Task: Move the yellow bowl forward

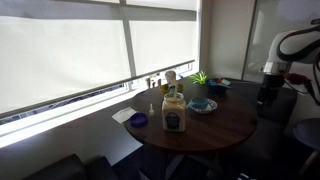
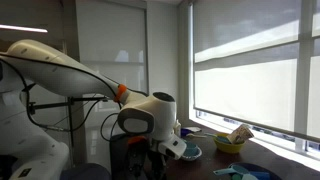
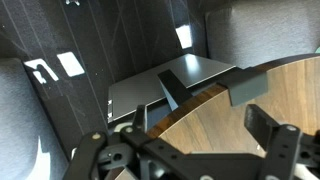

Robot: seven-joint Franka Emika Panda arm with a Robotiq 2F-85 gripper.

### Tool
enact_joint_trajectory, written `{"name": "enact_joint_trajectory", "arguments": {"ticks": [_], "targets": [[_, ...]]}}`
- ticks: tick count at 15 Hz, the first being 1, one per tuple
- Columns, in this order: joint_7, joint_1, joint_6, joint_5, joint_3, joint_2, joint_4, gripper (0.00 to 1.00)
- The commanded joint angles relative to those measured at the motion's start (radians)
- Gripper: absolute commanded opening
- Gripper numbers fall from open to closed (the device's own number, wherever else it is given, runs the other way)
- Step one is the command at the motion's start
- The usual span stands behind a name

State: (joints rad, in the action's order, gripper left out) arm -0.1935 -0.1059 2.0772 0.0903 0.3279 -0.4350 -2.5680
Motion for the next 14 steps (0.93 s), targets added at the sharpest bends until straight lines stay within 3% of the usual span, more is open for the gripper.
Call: {"name": "enact_joint_trajectory", "arguments": {"ticks": [1,2,5,10,13,14], "targets": [[-0.011,-0.029,-0.003,0.013,-0.027,0.004,0.001,1.0],[0.021,-0.011,0.071,0.094,-0.025,-0.016,-0.01,1.0],[0.044,0.016,0.197,0.18,-0.07,-0.047,0.012,1.0],[0.094,0.061,0.491,0.118,-0.212,0.028,0.111,1.0],[0.125,0.092,0.718,0.103,-0.272,0.075,0.14,1.0],[0.139,0.109,0.746,0.117,-0.281,0.079,0.149,1.0]]}}
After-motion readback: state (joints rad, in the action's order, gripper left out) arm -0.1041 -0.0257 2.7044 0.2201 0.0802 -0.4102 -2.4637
